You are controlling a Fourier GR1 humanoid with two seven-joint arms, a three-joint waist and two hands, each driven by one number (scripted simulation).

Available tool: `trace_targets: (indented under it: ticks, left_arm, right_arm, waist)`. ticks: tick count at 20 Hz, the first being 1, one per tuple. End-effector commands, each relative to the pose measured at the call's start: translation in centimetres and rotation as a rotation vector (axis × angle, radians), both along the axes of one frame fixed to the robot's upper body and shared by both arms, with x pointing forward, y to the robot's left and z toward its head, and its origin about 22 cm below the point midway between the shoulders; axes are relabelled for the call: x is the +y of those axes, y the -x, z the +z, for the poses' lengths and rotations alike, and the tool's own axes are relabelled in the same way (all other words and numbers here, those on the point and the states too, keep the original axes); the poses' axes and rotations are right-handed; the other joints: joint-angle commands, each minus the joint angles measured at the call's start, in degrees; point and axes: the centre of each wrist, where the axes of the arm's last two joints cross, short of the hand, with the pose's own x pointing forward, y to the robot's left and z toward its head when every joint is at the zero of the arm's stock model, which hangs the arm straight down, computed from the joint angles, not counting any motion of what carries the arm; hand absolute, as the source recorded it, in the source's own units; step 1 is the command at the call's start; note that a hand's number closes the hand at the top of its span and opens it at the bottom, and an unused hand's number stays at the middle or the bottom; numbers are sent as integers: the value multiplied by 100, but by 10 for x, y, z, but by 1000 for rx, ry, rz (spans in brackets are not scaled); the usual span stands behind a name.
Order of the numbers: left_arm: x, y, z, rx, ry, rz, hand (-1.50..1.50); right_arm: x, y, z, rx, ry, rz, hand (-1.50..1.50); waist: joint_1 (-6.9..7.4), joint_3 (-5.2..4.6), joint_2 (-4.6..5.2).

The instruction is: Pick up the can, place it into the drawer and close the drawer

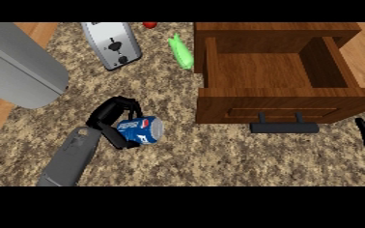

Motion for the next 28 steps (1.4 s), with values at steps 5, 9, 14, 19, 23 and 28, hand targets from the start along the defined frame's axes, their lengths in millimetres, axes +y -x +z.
trace_targets:
  ticks: [5, 9, 14, 19, 23, 28]
  left_arm:
    - [45, 19, -8, -41, 97, 714, 150]
    - [21, 9, 10, -100, 120, 738, 150]
    - [-14, 9, 51, -131, 137, 680, 150]
    - [-44, -3, 108, -200, 106, 627, 150]
    - [-79, -8, 163, -236, 121, 576, 150]
    - [-99, -6, 188, -217, 109, 537, 150]
  right_arm:
    - [-2, 7, -3, 2, -2, -36, -150]
    - [-13, 10, 2, 0, -16, -17, -150]
    - [-6, 16, 11, -11, -1, -26, -150]
    - [-1, 0, 22, -2, -8, -20, -150]
    - [-3, -2, 12, -19, -7, -31, -150]
    - [-8, 2, 0, -26, 3, -30, -150]
  waist:
    - [213, 12, -43]
    - [58, 8, -23]
    - [43, 4, -17]
    - [47, 2, -6]
    - [35, 4, -10]
    - [-9, 1, 5]
